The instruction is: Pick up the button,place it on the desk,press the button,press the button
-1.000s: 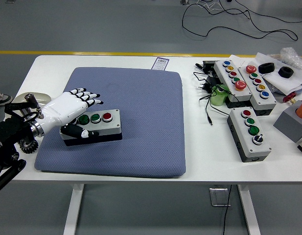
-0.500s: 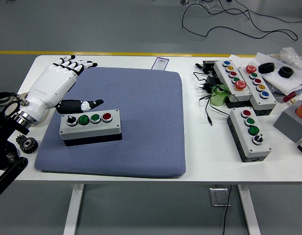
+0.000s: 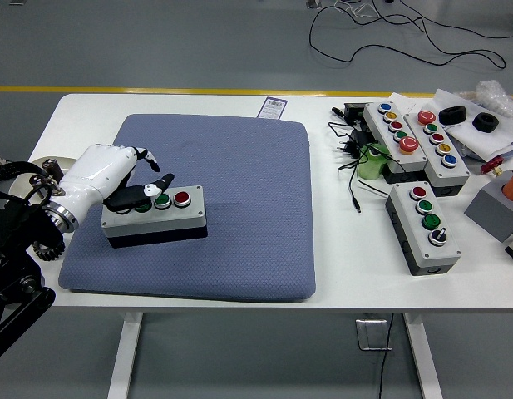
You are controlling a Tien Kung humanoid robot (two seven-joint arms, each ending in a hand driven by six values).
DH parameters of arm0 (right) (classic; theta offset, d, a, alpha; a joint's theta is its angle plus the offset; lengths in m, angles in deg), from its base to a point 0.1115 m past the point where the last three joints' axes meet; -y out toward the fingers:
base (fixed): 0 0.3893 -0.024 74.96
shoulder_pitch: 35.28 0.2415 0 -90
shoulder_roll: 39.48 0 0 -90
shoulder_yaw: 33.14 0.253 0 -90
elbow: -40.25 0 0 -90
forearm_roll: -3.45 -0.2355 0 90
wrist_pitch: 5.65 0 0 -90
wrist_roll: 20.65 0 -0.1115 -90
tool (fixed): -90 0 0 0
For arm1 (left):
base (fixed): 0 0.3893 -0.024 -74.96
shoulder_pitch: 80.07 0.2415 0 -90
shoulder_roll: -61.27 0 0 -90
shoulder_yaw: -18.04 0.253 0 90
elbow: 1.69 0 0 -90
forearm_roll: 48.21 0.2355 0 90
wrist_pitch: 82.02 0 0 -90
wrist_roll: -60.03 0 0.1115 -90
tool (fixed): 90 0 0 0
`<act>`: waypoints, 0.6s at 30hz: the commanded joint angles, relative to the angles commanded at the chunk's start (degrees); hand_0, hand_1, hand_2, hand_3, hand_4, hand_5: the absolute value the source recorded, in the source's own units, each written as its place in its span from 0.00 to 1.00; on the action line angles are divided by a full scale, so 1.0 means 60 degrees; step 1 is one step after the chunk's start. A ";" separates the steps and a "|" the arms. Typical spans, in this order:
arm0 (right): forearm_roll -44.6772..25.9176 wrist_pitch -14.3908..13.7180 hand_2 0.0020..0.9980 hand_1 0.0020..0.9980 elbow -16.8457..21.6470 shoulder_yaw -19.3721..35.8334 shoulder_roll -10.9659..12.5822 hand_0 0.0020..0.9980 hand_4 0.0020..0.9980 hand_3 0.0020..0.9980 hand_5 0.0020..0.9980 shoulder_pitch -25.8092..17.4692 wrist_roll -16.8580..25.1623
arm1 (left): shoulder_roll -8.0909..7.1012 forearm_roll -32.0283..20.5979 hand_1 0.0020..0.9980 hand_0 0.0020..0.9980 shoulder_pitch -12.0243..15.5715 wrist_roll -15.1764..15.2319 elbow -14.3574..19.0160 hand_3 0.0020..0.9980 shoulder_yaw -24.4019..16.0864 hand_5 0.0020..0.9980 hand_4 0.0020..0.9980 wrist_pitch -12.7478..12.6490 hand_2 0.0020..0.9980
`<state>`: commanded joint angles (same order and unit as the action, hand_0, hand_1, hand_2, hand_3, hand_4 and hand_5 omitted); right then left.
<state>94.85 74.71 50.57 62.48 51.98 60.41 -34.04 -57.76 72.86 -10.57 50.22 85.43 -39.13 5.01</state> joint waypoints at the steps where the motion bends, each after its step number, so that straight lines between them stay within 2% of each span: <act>1: -0.0014 -0.0001 0.68 0.66 0.0000 -0.0003 -0.0002 0.65 0.42 0.59 0.26 0.0003 0.0001 | -0.0002 -0.0024 0.00 0.00 0.0036 0.0019 0.0037 0.61 0.0007 1.00 0.60 0.0063 0.00; 12: -0.0014 0.0006 0.68 0.66 0.0000 -0.0002 0.0003 0.65 0.42 0.59 0.26 0.0041 0.0013 | -0.0034 0.0007 0.00 0.00 0.0240 0.0012 0.0272 0.60 0.0076 1.00 0.58 0.0302 0.00; 18: -0.0024 0.0003 0.68 0.66 0.0000 -0.0006 0.0002 0.65 0.42 0.59 0.26 0.0049 0.0008 | -0.0025 0.0001 0.00 0.00 0.0275 -0.0017 0.0123 0.60 0.0212 1.00 0.58 0.0356 0.00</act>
<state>94.71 74.73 50.57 62.45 51.99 60.70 -33.99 -57.91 72.86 -8.92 50.12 86.17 -37.86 7.15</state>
